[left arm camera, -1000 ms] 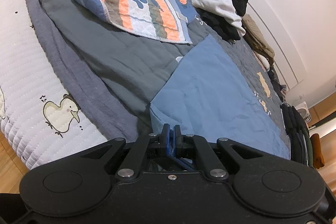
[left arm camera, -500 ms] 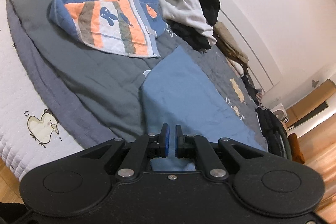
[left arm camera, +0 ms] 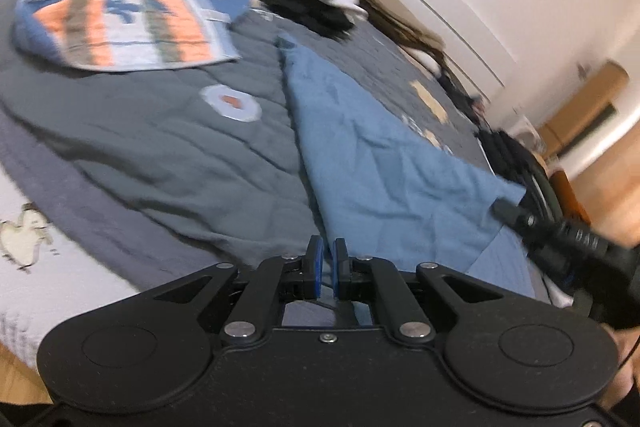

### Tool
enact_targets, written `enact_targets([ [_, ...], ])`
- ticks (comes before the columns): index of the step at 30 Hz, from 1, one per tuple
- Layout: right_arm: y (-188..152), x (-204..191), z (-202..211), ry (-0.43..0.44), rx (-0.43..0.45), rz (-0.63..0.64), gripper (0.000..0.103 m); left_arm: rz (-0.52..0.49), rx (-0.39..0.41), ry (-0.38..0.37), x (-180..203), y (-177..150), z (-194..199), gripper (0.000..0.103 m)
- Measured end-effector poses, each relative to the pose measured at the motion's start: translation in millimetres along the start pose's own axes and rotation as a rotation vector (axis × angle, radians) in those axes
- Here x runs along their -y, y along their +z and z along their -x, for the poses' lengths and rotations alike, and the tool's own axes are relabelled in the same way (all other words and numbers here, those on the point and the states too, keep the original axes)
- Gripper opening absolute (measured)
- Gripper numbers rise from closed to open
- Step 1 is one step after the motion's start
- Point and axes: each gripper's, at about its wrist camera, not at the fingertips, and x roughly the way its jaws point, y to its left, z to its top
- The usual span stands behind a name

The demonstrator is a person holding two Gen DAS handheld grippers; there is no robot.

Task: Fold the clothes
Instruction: 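Lift the shirt with the right gripper and fold it over the other half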

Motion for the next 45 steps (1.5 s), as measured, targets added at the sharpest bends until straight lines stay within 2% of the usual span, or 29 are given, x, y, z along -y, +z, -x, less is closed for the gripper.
enact_targets([
  [4, 14, 25, 26, -0.046, 0.058, -0.057, 0.000, -0.110, -0.034, -0.025, 29, -12, -12, 0.010],
  [6, 20, 38, 41, -0.072, 0.088, -0.080, 0.000, -0.174, -0.037, -0.029, 45, -20, -17, 0.034],
  [8, 23, 50, 55, -0.091, 0.112, -0.104, 0.000, -0.247, -0.025, -0.028, 63, -29, -20, 0.041],
  [16, 23, 99, 101, -0.153, 0.189, -0.190, 0.000, -0.596, -0.030, -0.041, 137, -78, -43, 0.042],
  [18, 22, 110, 110, -0.163, 0.204, -0.208, 0.000, -0.682, -0.039, -0.022, 153, -94, -53, 0.045],
  [24, 20, 137, 136, -0.177, 0.253, -0.249, 0.000, -0.879, -0.046, 0.042, 184, -132, -83, 0.046],
  [39, 25, 201, 219, -0.267, 0.410, -0.335, 0.000, -1.209, 0.008, 0.139, 235, -194, -119, 0.046],
  [45, 23, 229, 262, -0.327, 0.486, -0.377, 0.000, -1.232, 0.014, 0.154, 245, -200, -128, 0.045],
])
